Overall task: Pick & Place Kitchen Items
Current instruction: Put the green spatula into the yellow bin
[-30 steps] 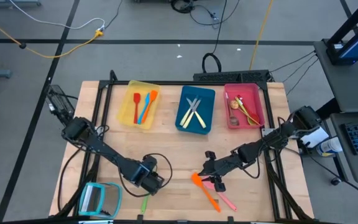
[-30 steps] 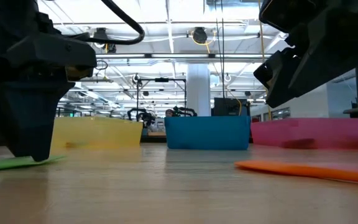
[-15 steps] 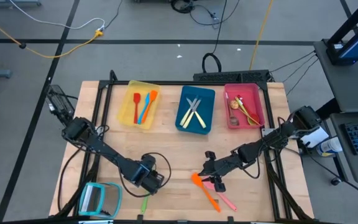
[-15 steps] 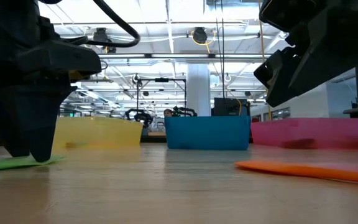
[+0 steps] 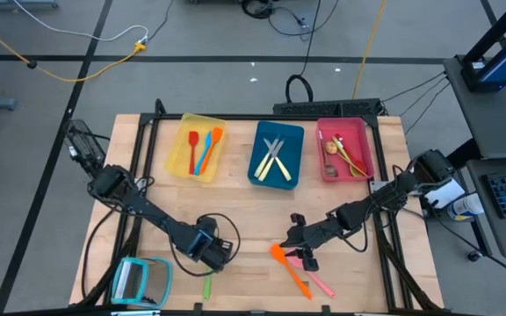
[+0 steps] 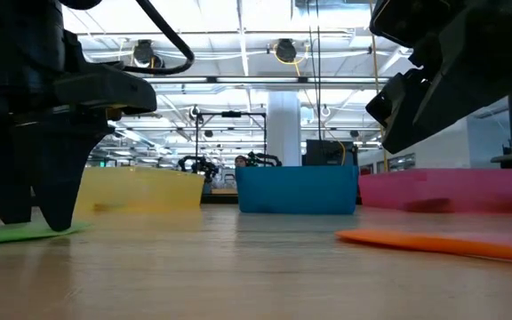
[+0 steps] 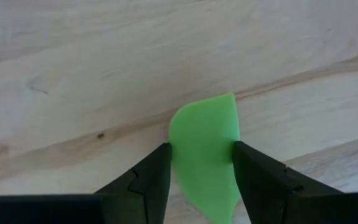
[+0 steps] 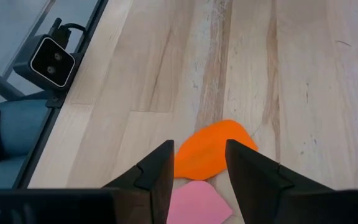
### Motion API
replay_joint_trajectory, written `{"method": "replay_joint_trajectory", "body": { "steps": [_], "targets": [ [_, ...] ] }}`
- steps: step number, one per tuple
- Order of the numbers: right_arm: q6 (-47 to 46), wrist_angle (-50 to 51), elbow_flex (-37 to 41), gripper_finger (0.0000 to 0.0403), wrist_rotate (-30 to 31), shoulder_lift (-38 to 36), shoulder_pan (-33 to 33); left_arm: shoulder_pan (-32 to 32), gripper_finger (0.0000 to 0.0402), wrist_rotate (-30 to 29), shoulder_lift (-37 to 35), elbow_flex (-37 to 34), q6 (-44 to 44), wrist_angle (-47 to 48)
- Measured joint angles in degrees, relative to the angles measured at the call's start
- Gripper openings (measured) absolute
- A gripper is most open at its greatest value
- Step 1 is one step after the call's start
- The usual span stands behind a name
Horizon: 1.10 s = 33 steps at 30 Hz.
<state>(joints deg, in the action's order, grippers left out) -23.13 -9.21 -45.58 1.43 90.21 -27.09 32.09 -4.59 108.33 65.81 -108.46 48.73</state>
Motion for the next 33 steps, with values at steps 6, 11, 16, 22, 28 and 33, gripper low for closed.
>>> {"method": "replay_joint_trajectory", "body": {
  "steps": [6,11,16,22,28,33],
  "targets": [
    [0.0,0.0,0.0,0.0141,0.0,0.0,0.0,0.0,0.0170,1.4,0.0,0.0,-2.5,0.0],
    [0.0,0.0,0.0,0.0141,0.0,0.0,0.0,0.0,0.0170,1.2,0.1,0.0,-2.1,-0.1],
    [0.0,0.0,0.0,0.0141,0.0,0.0,0.0,0.2,0.0161,-2.2,0.1,-0.3,3.2,-2.5],
    [0.0,0.0,0.0,0.0141,0.0,0.0,0.0,0.2,0.0104,-5.1,0.1,-0.2,7.0,-4.5],
    [0.0,0.0,0.0,0.0141,0.0,0.0,0.0,0.1,0.0063,-5.9,0.1,-0.3,9.0,-5.4],
    [0.0,0.0,0.0,0.0141,0.0,0.0,0.0,0.1,0.0030,-6.0,-0.7,-0.2,9.3,-5.5]
  ]
}}
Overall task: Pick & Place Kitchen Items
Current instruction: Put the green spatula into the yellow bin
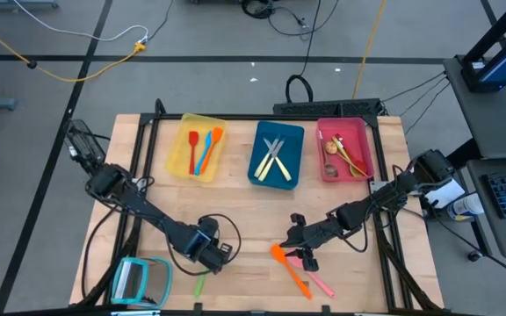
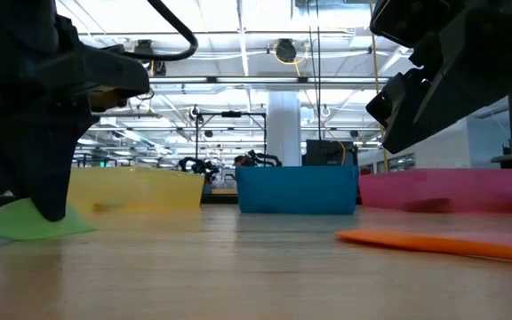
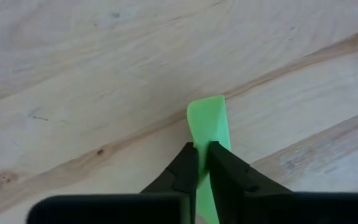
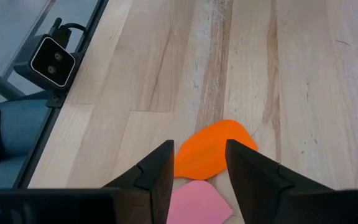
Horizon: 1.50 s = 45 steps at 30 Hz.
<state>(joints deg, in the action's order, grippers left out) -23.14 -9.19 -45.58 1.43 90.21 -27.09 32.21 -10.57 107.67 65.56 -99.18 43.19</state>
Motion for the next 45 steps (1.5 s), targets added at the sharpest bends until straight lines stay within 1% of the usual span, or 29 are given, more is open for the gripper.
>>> {"method": "replay_joint_trajectory", "body": {
  "steps": [3,5,7,10,13,16,20,25,29,32,37,41,45],
  "targets": [
    [0.0,0.0,0.0,0.0141,0.0,0.0,0.0,0.2,0.0011,-0.9,-1.0,0.0,0.2,-0.1],
    [-0.9,0.0,0.0,0.0141,0.0,0.0,0.0,0.5,0.0010,-2.4,-1.8,-0.1,0.6,-0.6],
    [-5.8,0.0,0.0,0.0141,-0.3,0.0,0.0,0.7,0.0014,-3.5,-2.5,-0.1,1.4,-1.1],
    [-15.6,0.0,0.0,0.0141,-1.9,0.0,0.0,0.7,0.0017,-4.1,-3.4,-0.1,2.7,-0.9],
    [-20.5,0.0,0.0,0.0141,-1.5,0.0,0.0,0.3,0.0009,-4.7,-3.6,-0.1,4.2,-0.8],
    [-19.1,0.0,0.0,0.0141,-1.4,0.0,0.1,0.0,0.0009,-4.8,-3.6,-0.1,4.6,0.2],
    [-12.7,0.0,0.0,0.0141,-1.4,0.0,0.1,-0.7,0.0014,-6.3,-3.6,0.2,5.6,0.2],
    [-5.0,0.0,0.0,0.0141,-1.3,0.0,0.1,-1.7,0.0009,-13.6,-4.6,1.8,11.7,0.1],
    [-2.6,0.0,0.0,0.0141,-1.3,0.0,0.1,-3.6,0.0013,-18.9,-6.6,4.1,18.8,2.7],
    [-3.0,0.0,0.0,0.0141,-1.4,0.0,0.1,-5.3,0.0016,-22.6,-8.7,5.6,22.4,6.3],
    [-2.8,0.0,0.0,0.0141,-1.4,0.0,0.1,-9.9,0.0009,-30.4,-13.0,7.0,29.5,9.8],
    [-2.8,-0.6,0.0,0.0141,-1.4,0.0,0.1,-15.6,0.0011,-31.2,-16.1,7.0,35.9,11.4],
    [-2.7,-0.9,0.0,0.0141,-1.5,0.0,0.1,-21.6,0.0014,-32.6,-18.9,7.0,42.4,10.6]
  ]
}}
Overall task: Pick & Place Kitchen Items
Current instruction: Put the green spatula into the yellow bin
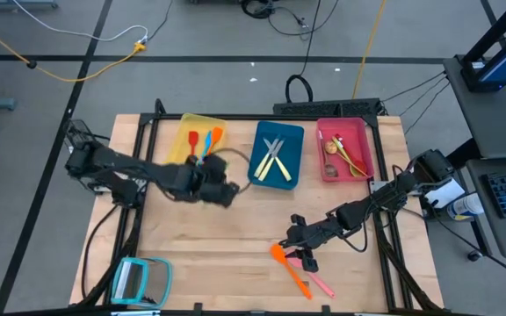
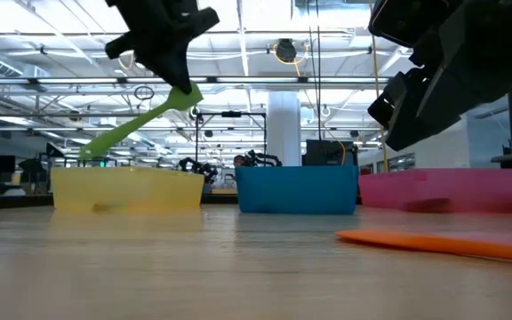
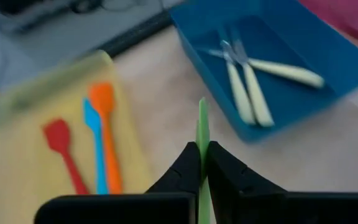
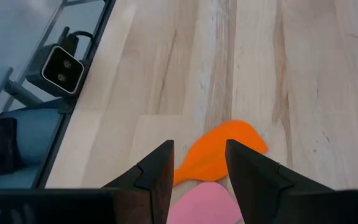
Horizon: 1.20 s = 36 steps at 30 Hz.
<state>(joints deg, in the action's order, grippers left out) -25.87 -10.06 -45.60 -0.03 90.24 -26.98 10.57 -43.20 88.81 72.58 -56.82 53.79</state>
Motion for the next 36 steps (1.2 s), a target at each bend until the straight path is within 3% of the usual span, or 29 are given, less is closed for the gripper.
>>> {"method": "replay_joint_trajectory", "body": {
  "steps": [6,12,20,31,36],
  "targets": [
    [0.0,-1.1,0.0,0.0141,0.0,0.0,0.0,-9.7,0.0013,-5.6,-3.2,0.0,9.4,-0.8],
    [0.0,-3.0,0.0,0.0141,0.0,0.0,0.0,-19.8,0.0026,-5.6,-3.8,0.0,18.9,-3.5],
    [0.0,-3.5,0.0,0.0141,0.0,0.0,0.0,-30.6,0.0029,5.4,0.3,0.0,27.8,-13.9],
    [0.0,-5.6,0.0,0.0141,0.0,0.0,0.0,-38.3,0.0030,7.8,9.8,0.0,26.0,-11.0],
    [0.0,-6.2,0.0,0.0141,0.0,0.0,0.0,-39.7,0.0030,15.5,12.5,0.0,25.4,-10.7]
  ]
}}
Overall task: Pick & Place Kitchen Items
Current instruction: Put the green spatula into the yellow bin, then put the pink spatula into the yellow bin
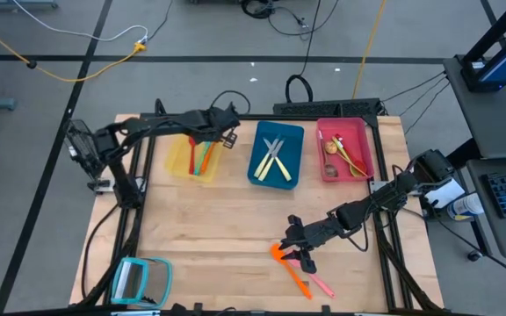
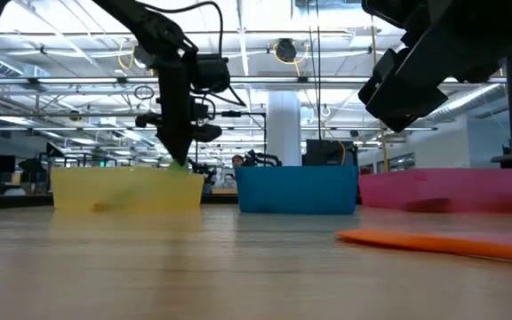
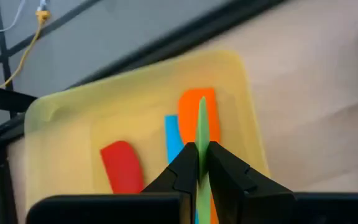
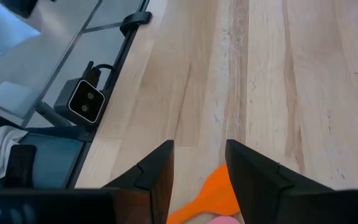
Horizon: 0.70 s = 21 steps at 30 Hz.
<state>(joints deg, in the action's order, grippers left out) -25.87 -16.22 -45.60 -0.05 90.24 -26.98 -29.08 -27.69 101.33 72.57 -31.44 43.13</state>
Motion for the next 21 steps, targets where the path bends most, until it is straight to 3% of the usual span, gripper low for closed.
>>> {"method": "replay_joint_trajectory", "body": {
  "steps": [5,15,21],
  "targets": [
    [0.0,-0.1,0.0,0.0141,0.0,0.0,0.0,-0.7,0.0044,0.6,1.9,0.0,2.7,0.7],
    [0.0,-0.8,0.0,0.0141,0.0,0.0,0.0,-0.7,0.0144,1.4,2.2,0.0,2.7,0.2],
    [0.0,-1.2,0.0,0.0141,0.0,0.0,0.0,-0.3,0.0162,1.8,1.0,0.0,7.1,-0.4]
  ]
}}
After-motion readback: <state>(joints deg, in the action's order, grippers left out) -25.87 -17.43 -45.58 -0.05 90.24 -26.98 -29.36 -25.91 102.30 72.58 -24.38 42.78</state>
